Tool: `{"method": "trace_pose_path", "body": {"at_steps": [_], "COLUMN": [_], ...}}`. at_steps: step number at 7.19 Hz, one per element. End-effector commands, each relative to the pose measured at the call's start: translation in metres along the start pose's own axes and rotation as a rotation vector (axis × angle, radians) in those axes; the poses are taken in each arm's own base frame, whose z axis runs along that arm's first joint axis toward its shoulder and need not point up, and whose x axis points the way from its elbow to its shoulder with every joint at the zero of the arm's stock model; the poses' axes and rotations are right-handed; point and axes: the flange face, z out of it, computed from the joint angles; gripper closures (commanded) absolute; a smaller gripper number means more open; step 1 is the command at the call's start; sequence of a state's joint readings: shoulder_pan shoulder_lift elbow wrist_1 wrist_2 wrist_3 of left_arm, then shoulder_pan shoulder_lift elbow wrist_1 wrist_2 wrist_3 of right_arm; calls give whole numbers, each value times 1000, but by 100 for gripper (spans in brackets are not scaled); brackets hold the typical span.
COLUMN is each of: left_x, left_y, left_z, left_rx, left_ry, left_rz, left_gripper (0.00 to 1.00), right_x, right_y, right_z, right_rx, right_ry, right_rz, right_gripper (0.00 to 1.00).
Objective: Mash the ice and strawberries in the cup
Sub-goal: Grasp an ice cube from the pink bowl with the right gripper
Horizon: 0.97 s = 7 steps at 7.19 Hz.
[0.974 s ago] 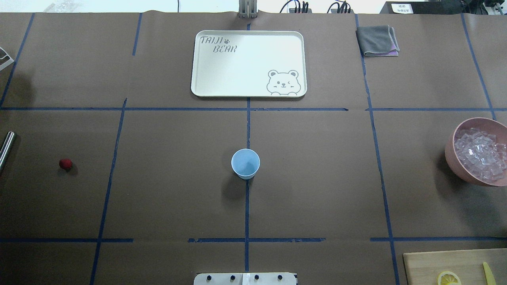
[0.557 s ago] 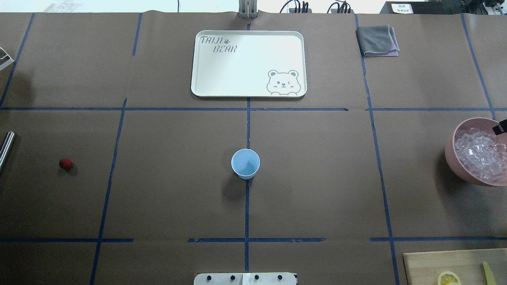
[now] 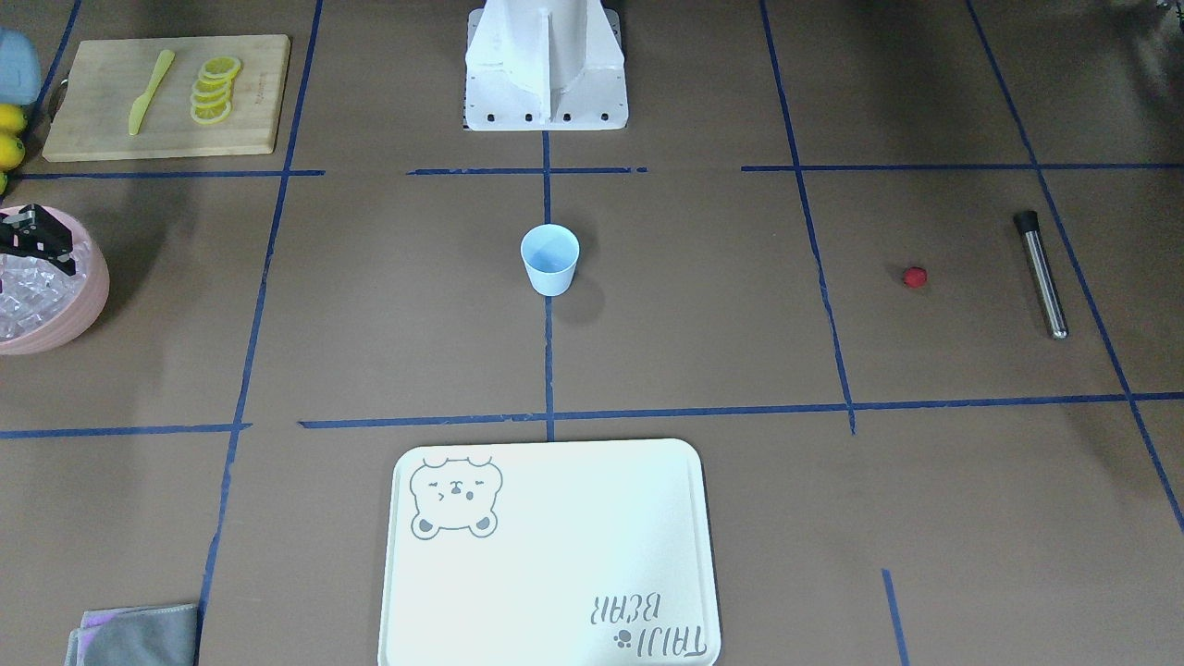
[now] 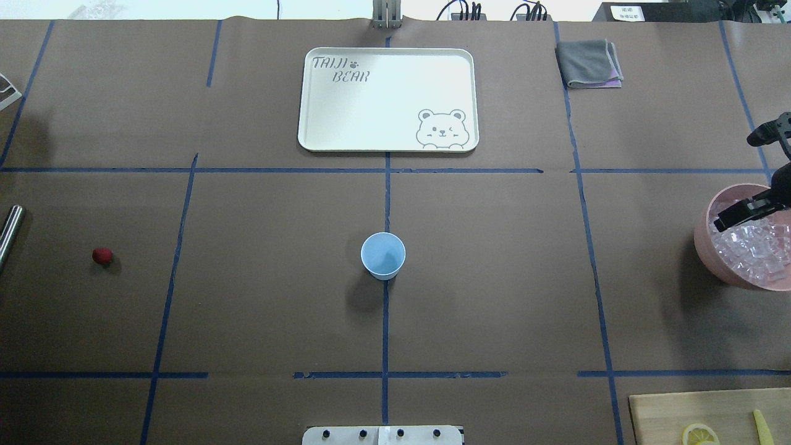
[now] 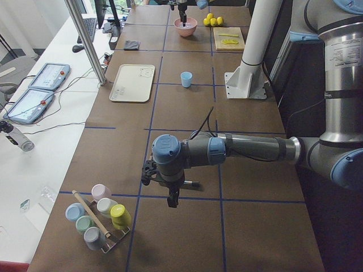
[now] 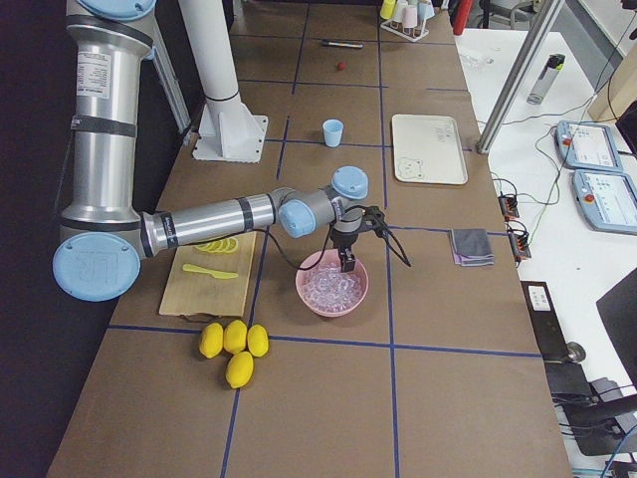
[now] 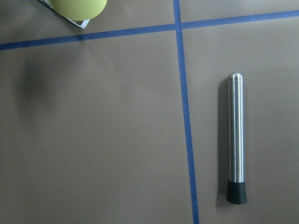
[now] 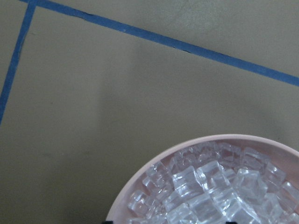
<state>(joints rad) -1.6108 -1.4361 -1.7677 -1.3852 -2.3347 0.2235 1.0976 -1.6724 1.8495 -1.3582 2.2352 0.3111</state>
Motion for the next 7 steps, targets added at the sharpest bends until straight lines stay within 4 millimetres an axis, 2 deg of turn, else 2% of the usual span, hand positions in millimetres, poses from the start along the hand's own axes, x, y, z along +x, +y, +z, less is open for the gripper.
{"method": "trace_pose_path", "body": {"at_steps": [1, 3, 6, 7], "left_x": [0, 0, 0, 0], "left_y": [0, 0, 0, 0], "left_z": [0, 0, 0, 0], "left_rx": [-1, -1, -1, -1], "left_ry": [0, 0, 0, 0], "left_rz": [0, 0, 0, -2], "left_gripper": [0, 0, 0, 0], "right_x": [4, 12, 13, 14], "right_y": [3, 7, 9, 10], "right_z": [8, 18, 20, 22], "right_rx": [-14, -36, -41, -46], "right_ry": [16, 23, 24, 25], "right_rz": [-6, -19, -18, -16], "right_gripper": [25, 28, 33, 39]}}
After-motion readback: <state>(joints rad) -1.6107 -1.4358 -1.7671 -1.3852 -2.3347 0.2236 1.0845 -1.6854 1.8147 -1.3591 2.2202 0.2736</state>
